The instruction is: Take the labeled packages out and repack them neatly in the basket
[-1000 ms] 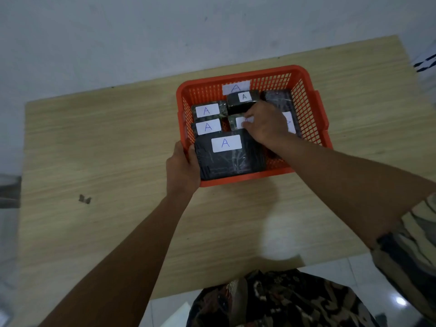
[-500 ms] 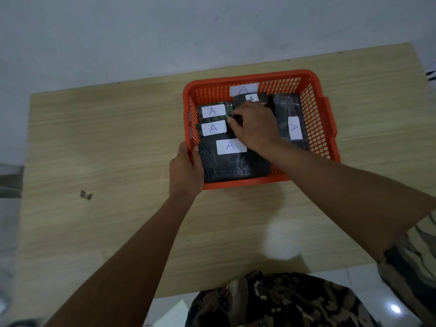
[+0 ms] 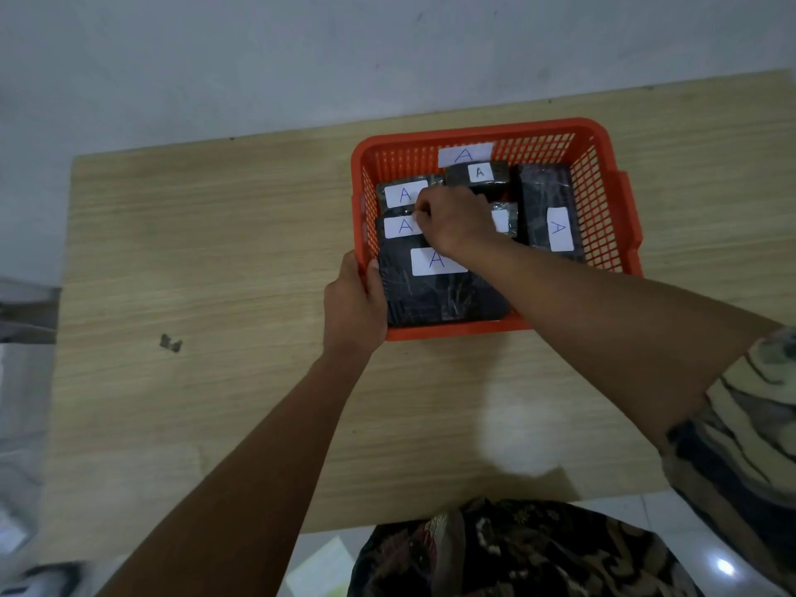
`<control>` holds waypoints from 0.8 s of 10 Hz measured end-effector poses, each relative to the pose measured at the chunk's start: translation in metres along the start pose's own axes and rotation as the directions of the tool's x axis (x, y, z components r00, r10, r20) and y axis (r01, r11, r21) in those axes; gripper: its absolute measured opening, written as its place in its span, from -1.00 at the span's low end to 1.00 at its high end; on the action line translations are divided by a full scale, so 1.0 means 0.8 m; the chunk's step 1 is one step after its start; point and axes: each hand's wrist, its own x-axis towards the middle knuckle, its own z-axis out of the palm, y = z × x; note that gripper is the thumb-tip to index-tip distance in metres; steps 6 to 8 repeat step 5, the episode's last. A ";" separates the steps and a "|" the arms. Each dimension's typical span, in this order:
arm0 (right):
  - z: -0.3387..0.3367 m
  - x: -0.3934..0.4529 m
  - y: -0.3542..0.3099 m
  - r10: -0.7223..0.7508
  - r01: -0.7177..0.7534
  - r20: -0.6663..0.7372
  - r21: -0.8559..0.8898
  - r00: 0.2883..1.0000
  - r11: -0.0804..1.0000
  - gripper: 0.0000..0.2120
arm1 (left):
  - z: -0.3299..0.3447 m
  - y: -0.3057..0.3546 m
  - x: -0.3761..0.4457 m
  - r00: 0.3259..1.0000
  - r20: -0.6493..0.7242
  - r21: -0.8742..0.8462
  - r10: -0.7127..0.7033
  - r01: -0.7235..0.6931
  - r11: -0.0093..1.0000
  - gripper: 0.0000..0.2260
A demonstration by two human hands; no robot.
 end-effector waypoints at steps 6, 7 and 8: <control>-0.016 -0.084 0.063 -0.142 0.172 -0.272 0.090 0.952 0.981 -0.69 | -0.004 -0.002 -0.004 0.996 -0.014 0.046 0.083 -0.083 0.996 -0.58; -0.016 -0.084 0.063 -0.142 0.172 -0.272 0.090 0.952 0.981 -0.69 | -0.004 -0.002 -0.004 0.996 -0.014 0.046 0.083 -0.083 0.996 -0.58; -0.016 -0.084 0.063 -0.142 0.172 -0.272 0.090 0.952 0.981 -0.69 | -0.004 -0.002 -0.004 0.996 -0.014 0.046 0.083 -0.083 0.996 -0.58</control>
